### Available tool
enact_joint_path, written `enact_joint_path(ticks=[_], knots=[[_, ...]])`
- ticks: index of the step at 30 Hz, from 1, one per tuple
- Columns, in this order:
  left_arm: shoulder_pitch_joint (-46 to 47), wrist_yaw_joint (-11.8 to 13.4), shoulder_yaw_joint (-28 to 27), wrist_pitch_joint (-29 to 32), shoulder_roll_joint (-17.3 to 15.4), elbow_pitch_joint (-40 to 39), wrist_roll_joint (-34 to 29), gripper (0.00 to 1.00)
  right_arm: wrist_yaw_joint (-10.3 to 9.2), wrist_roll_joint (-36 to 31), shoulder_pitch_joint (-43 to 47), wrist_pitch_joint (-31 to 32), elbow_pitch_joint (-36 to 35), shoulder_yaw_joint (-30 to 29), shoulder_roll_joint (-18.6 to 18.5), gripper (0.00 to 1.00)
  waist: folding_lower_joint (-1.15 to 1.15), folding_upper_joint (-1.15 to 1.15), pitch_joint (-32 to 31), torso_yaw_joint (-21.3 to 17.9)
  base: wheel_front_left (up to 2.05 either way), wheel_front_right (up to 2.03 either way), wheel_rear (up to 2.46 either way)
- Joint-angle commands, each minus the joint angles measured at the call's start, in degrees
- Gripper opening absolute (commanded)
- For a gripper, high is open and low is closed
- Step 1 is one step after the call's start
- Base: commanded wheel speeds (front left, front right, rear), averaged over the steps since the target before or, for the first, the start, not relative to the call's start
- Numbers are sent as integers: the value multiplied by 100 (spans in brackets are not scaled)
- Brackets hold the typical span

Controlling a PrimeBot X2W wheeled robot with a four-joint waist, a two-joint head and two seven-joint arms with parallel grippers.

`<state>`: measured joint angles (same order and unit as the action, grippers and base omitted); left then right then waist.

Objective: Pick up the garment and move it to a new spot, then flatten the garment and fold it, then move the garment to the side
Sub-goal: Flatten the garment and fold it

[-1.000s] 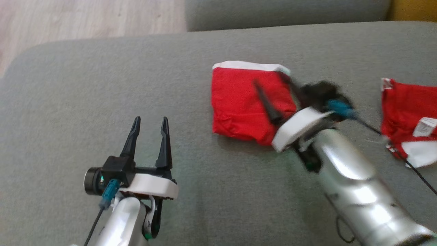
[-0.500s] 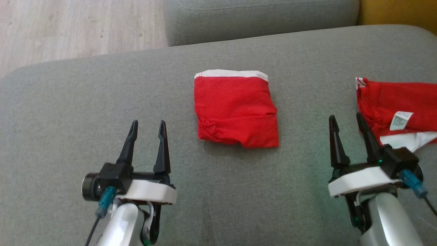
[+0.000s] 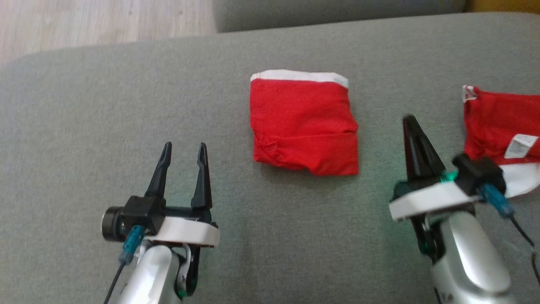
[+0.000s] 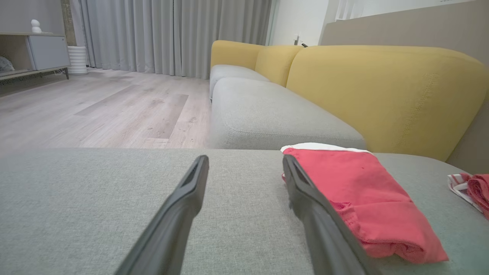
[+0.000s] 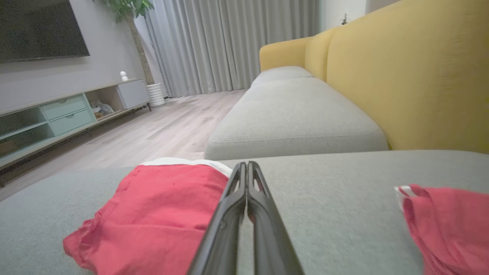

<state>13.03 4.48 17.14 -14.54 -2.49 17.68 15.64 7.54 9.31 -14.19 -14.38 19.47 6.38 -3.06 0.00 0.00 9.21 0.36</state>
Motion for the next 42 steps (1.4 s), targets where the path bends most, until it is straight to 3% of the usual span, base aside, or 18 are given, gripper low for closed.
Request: enact_joint_path(ticks=[1,13,19,25,29,36,42], knots=[[299,-12,-130,-46,-39,-192,-26,100,-5,-70,-411,-62,-70,225,17,0,0,0,224,148,0,0,0],[735,5,63,-46,-39,-181,9,100,-5,-174,-2065,-62,1450,547,18,0,0,0,1053,689,0,0,0],[832,31,112,-46,-39,-189,29,100,-5,-324,-2493,-53,2424,703,18,0,0,0,1218,779,0,0,0],[889,64,154,-46,-39,-161,67,100,-5,-166,-2848,70,3462,1261,18,0,0,0,1238,789,0,0,0],[867,88,125,-46,-39,-117,100,100,-5,54,-2962,-38,3358,1439,18,0,0,0,1123,720,0,0,0],[837,74,165,-46,-39,-125,145,100,-5,379,-2967,-60,2573,1867,18,0,0,0,1015,708,0,0,0],[870,91,250,-46,-39,-181,205,100,-5,545,-3052,-61,2889,2253,18,0,0,0,1107,910,0,0,0]])
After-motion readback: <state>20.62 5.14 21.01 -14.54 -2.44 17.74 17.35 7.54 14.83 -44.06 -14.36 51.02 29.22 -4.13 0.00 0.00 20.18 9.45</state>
